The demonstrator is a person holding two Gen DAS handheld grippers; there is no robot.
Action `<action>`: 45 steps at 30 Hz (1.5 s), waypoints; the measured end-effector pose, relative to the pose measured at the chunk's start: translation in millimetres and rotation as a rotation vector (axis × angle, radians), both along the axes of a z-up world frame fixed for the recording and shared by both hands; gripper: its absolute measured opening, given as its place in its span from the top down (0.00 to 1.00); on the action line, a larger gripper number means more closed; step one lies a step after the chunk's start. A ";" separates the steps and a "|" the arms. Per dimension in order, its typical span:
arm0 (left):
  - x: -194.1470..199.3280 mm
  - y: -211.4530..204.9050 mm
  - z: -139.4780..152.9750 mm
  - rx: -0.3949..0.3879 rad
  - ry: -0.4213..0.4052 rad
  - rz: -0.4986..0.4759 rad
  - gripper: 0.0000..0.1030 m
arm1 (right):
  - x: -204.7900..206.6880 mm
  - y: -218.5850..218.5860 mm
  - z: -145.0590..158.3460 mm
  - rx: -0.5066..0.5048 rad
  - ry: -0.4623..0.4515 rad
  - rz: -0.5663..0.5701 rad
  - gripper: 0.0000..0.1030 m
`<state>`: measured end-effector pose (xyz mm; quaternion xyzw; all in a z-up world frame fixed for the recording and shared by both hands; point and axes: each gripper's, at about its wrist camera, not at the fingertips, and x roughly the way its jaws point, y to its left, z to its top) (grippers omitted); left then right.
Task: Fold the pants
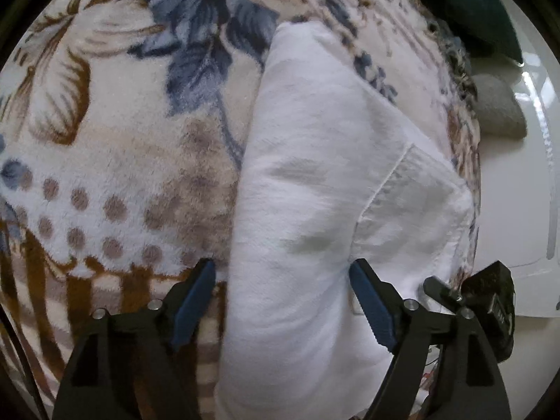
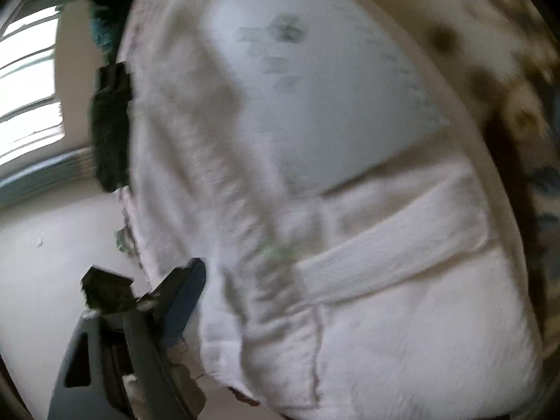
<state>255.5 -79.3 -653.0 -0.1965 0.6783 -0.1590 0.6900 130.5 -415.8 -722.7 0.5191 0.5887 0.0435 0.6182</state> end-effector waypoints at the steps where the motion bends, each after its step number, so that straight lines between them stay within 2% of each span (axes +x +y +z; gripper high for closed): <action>1: -0.6 -1.4 4.5 -0.022 -0.018 -0.003 0.43 | -1.0 0.2 7.8 0.007 -0.021 0.005 0.51; 3: -0.9 -4.7 9.0 -0.022 -0.029 -0.014 0.43 | -7.9 -4.7 19.0 0.015 -0.041 -0.015 0.52; 5: -1.8 -5.5 8.1 -0.025 -0.019 -0.013 0.42 | -15.8 -12.8 26.6 -0.026 -0.012 -0.025 0.42; 7: -0.2 -2.8 5.5 -0.031 0.016 -0.001 0.41 | -32.0 -29.4 30.5 -0.073 0.027 -0.107 0.42; 9: 4.0 3.7 10.5 -0.031 0.048 0.028 0.40 | -46.7 -42.7 31.3 -0.057 0.028 -0.189 0.42; 11: 9.7 11.7 25.5 -0.021 0.022 0.064 0.40 | -57.6 -49.4 34.7 -0.095 0.035 -0.217 0.42; 13: 23.5 17.4 45.4 -0.016 -0.034 0.100 0.38 | -64.5 -51.6 40.1 -0.105 0.024 -0.269 0.59; 14: 31.1 18.0 48.5 -0.012 -0.046 0.104 0.36 | -70.2 -59.2 42.3 -0.117 0.021 -0.283 0.73; 17: 65.7 8.4 46.8 0.031 -0.081 0.079 0.36 | -87.6 -66.4 65.1 -0.153 -0.035 -0.328 0.78; 19: 88.4 -3.1 34.9 0.065 -0.081 0.029 0.36 | -93.2 -63.3 75.4 -0.201 -0.044 -0.282 0.78; 22: 113.7 -23.2 11.2 0.082 -0.045 -0.052 0.37 | -97.2 -67.1 45.1 -0.147 0.100 -0.195 0.67; 23: 117.7 -26.3 7.1 0.079 -0.038 -0.067 0.37 | -96.1 -73.2 45.2 -0.159 0.118 -0.181 0.53; 24: 118.8 -28.6 6.8 0.089 -0.043 -0.080 0.37 | -95.4 -79.5 50.0 -0.186 0.124 -0.176 0.43; 26: 120.2 -35.1 7.1 0.108 -0.065 -0.111 0.37 | -87.5 -96.9 70.8 -0.276 0.102 -0.196 0.36; 27: 120.8 -37.2 6.9 0.114 -0.077 -0.119 0.38 | -83.7 -104.7 78.8 -0.295 0.080 -0.199 0.29; 29: 121.1 -36.1 6.5 0.112 -0.091 -0.126 0.40 | -58.1 -117.1 91.3 -0.343 0.040 -0.172 0.26; 30: 122.5 -35.2 6.1 0.111 -0.097 -0.119 0.44 | -43.7 -118.8 92.1 -0.352 0.029 -0.152 0.26; 31: 125.4 -34.0 5.0 0.115 -0.100 -0.108 0.52 | -26.8 -119.0 87.9 -0.350 0.027 -0.123 0.26; 32: 126.9 -29.9 4.6 0.113 -0.099 -0.098 0.61 | -3.2 -121.6 77.3 -0.342 0.031 -0.086 0.26; 35: 130.3 -20.0 1.9 0.090 -0.097 -0.067 0.74 | 34.8 -120.3 45.0 -0.275 0.086 -0.028 0.26; 36: 131.1 -15.1 -0.3 0.089 -0.092 -0.054 0.75 | 45.5 -120.8 33.1 -0.250 0.117 -0.018 0.27; 37: 133.2 -13.8 -3.0 0.087 -0.080 -0.036 0.76 | 52.3 -116.7 29.1 -0.245 0.110 -0.017 0.34; 38: 134.9 -8.9 -7.0 0.069 -0.062 -0.010 0.77 | 57.2 -115.9 33.1 -0.248 0.059 -0.013 0.62; 39: 137.0 -4.1 -11.2 0.046 -0.043 0.024 0.78 | 55.6 -114.2 35.2 -0.273 0.054 0.011 0.68; 41: 139.4 0.3 -18.2 0.020 -0.018 0.064 0.78 | 56.6 -107.1 47.8 -0.351 0.032 0.049 0.78; 43: 140.6 4.5 -22.3 -0.012 0.008 0.106 0.78 | 51.5 -104.7 54.6 -0.390 0.028 0.049 0.79; 45: 139.9 11.5 -21.3 -0.057 0.042 0.159 0.75 | 48.8 -104.6 53.8 -0.378 0.051 0.057 0.78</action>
